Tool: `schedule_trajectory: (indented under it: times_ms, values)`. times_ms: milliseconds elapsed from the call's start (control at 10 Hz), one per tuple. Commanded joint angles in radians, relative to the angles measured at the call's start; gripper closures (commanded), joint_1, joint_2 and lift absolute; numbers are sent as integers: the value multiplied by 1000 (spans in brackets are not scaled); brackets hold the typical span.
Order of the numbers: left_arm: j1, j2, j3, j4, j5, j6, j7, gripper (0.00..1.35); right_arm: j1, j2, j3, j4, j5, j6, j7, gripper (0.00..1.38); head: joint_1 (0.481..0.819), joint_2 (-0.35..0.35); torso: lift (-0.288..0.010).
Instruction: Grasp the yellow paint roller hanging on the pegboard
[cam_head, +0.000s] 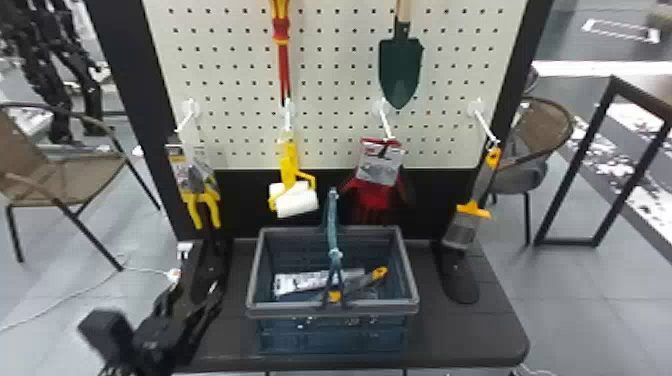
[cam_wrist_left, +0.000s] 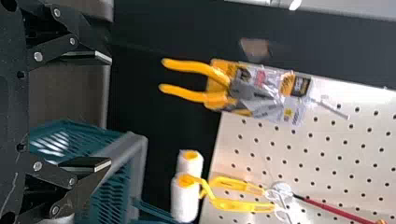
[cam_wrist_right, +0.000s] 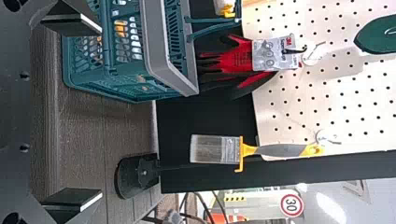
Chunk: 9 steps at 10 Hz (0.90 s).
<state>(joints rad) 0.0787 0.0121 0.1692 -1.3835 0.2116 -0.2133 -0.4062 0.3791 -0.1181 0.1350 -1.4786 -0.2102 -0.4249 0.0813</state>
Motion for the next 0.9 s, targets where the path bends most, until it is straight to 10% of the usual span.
schedule_trajectory:
  times_ms: [0, 300, 800]
  values:
    - [-83, 12, -13, 0, -3, 86, -20, 496, 0, 2, 2, 1, 0, 0, 0, 81, 549, 0, -100]
    - [-226, 42, -16, 14, -46, 227, -126, 479, -5, 8, 2, 6, 2, 0, 0, 81, 549, 0, -100]
    - [-500, 81, -129, 294, -8, 137, -272, 449, -23, 9, 3, 18, 5, 0, 2, 82, 549, 0, -100]
